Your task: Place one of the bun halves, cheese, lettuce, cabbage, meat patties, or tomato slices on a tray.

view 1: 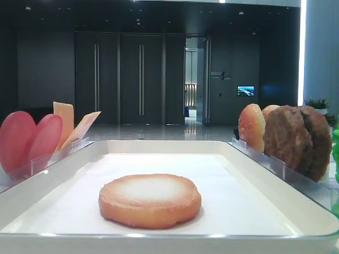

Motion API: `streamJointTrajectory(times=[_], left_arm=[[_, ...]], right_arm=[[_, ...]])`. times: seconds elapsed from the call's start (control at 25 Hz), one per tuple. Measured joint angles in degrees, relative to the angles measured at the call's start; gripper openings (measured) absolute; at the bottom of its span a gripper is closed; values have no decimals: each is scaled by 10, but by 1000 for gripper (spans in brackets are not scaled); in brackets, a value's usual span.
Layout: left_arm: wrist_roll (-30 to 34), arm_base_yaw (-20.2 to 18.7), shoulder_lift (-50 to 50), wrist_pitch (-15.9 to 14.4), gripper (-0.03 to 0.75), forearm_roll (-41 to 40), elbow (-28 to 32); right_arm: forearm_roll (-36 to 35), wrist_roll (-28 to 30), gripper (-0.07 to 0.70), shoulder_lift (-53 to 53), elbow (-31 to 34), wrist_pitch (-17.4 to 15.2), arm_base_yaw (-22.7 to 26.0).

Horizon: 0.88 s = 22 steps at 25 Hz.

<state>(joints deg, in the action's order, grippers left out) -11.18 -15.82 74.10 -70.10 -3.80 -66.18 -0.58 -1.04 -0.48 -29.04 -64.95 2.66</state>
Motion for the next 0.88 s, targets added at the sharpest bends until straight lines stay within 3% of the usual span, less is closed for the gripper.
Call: streamJointTrajectory(times=[0.24, 0.32, 0.56, 0.88], left_arm=[[55, 130, -41, -6, 518, -10, 0], [61, 151, -48, -8, 518, -15, 0], [72, 159, -92, -9, 518, 10, 20], [83, 159, -273, -11, 518, 20, 152]], right_arm=[[0, 0, 489, 0, 0, 0, 0], [0, 0, 489, 0, 0, 0, 0], [0, 0, 489, 0, 0, 0, 0], [0, 0, 489, 0, 0, 0, 0]])
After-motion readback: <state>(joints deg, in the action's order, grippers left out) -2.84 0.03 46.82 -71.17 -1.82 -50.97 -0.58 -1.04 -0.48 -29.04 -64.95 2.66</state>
